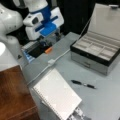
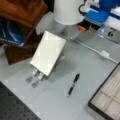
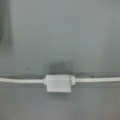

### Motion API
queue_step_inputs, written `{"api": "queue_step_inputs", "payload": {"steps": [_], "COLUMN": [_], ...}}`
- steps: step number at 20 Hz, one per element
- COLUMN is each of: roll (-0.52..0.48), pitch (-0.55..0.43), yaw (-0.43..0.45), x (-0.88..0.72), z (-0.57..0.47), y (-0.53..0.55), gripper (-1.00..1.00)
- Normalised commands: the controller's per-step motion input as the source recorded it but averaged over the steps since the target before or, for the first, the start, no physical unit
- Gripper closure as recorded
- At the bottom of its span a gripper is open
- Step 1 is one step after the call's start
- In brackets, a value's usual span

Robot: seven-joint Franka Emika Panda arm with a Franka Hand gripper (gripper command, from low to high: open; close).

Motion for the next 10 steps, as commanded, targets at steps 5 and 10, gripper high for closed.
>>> {"api": "queue_step_inputs", "payload": {"steps": [5, 10], "roll": [-0.033, 0.003], "pitch": [0.463, 0.402], "yaw": [0.019, 0.039], "x": [0.76, 0.56], "z": [0.41, 0.28], "y": [-0.31, -0.25], "gripper": [-1.00, -1.00]}}
